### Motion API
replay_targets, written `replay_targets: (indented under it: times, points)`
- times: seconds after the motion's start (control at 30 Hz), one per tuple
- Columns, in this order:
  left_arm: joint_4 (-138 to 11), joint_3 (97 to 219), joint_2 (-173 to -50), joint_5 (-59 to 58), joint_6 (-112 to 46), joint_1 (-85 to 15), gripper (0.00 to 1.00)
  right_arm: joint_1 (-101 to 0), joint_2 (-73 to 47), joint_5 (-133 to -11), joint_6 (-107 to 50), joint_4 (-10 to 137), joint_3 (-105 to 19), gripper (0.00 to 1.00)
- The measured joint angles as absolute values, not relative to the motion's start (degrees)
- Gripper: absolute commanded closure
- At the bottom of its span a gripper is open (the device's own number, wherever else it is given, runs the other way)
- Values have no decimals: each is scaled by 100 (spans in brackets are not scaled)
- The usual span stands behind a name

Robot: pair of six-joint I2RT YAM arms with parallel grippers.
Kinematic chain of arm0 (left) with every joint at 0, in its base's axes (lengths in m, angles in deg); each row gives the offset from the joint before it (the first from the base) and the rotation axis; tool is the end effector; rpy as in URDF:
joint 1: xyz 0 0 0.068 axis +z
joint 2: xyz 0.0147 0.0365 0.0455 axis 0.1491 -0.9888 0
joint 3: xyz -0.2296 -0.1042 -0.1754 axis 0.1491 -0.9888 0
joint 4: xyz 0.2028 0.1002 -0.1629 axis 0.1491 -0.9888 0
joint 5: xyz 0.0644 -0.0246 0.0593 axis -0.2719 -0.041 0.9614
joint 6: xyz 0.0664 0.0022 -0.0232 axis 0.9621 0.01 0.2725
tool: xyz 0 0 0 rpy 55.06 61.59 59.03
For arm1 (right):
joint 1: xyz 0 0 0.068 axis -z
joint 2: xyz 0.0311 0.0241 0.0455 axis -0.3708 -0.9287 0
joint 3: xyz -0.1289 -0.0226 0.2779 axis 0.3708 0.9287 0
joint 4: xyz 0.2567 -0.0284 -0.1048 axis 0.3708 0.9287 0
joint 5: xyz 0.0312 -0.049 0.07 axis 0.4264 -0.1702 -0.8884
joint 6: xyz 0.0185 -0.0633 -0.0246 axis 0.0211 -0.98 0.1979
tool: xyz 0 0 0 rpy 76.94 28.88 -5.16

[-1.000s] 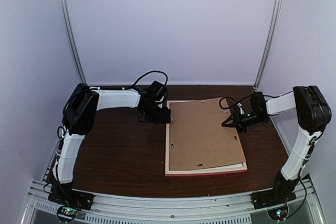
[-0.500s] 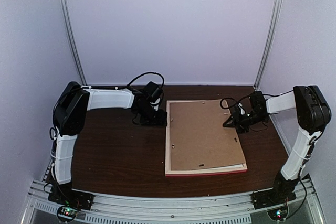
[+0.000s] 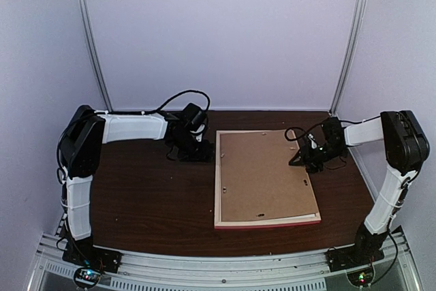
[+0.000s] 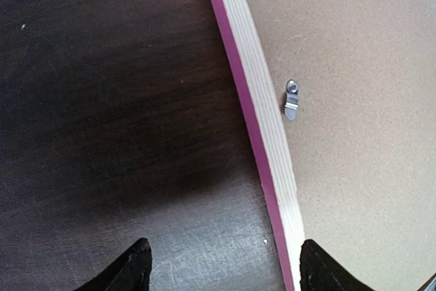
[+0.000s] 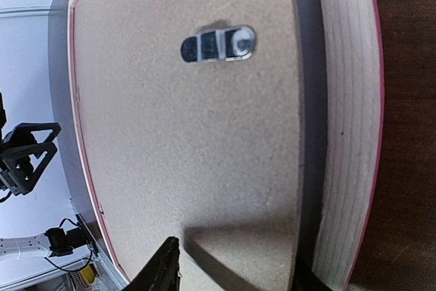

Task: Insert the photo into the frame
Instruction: Place the backboard on the frame body.

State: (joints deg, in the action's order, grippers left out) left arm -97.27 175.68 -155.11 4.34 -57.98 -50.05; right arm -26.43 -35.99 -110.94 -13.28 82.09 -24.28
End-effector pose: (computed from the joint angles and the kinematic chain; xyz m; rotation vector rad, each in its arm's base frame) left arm 0.3645 -0.3267 0.1832 0.1453 2.7309 -0.5098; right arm 0.3565 0.0710 0.1464 0.1711 2.6761 1.2447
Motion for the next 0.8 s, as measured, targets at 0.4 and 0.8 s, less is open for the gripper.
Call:
replay_targets:
  times: [0.4, 0.8]
  points:
    - [-9716, 17472, -15500, 449, -5721, -5005, 25, -2883, -3584, -10635, -1442, 8500, -2605, 47]
    - [-9584, 17199, -15386, 401, -5711, -5005, 25, -2993, -3427, -10113, -1608, 9033, -2835, 34]
